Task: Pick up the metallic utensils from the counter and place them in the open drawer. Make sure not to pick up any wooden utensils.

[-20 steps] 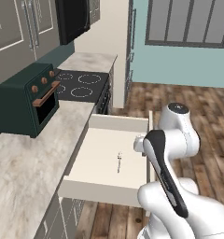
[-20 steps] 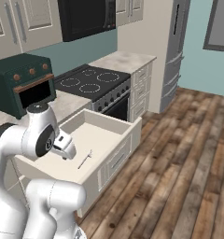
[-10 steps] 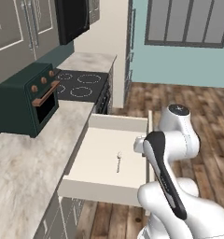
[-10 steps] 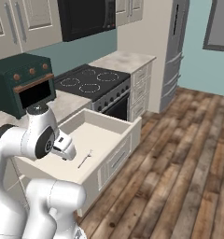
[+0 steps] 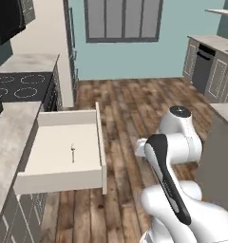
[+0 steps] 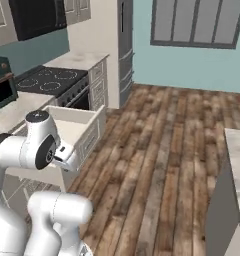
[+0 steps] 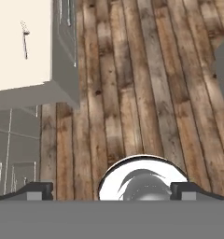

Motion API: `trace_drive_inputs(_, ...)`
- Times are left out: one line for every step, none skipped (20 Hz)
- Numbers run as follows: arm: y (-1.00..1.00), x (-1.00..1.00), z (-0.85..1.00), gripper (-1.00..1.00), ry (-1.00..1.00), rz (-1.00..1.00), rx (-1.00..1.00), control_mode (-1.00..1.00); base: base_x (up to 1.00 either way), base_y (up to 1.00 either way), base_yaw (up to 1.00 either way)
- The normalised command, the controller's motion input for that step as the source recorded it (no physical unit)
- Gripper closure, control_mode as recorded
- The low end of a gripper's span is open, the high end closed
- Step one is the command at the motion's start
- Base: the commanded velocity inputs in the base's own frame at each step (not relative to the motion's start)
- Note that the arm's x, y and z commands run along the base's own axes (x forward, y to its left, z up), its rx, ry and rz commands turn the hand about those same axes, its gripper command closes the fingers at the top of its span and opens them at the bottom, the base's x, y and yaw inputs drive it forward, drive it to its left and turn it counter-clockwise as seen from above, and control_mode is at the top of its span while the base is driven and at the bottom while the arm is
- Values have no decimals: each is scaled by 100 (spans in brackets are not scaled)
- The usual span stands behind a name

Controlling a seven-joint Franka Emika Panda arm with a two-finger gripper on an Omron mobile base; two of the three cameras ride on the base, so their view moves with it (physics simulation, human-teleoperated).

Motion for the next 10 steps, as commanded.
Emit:
trace_drive_inputs(0,0,0,-100,0,0,0,100,-51,0,-81)
trace_drive_inputs(0,0,0,-100,0,0,0,100,-50,0,-81)
trace_drive_inputs(0,0,0,-100,0,0,0,100,-51,0,-81)
trace_drive_inputs(0,0,0,-100,0,0,0,100,-51,0,-81)
trace_drive_inputs(0,0,0,-100,0,0,0,100,-45,0,-82)
trace_drive_inputs(0,0,0,-100,0,0,0,100,-37,0,-84)
trace_drive_inputs(0,0,0,-100,0,0,0,100,-43,0,-81)
trace_drive_inputs(0,0,0,-100,0,0,0,100,-53,0,-75)
trace_drive_inputs(0,0,0,-100,0,0,0,100,-51,-11,-72)
trace_drive_inputs(0,0,0,-100,0,0,0,100,-47,-23,-70)
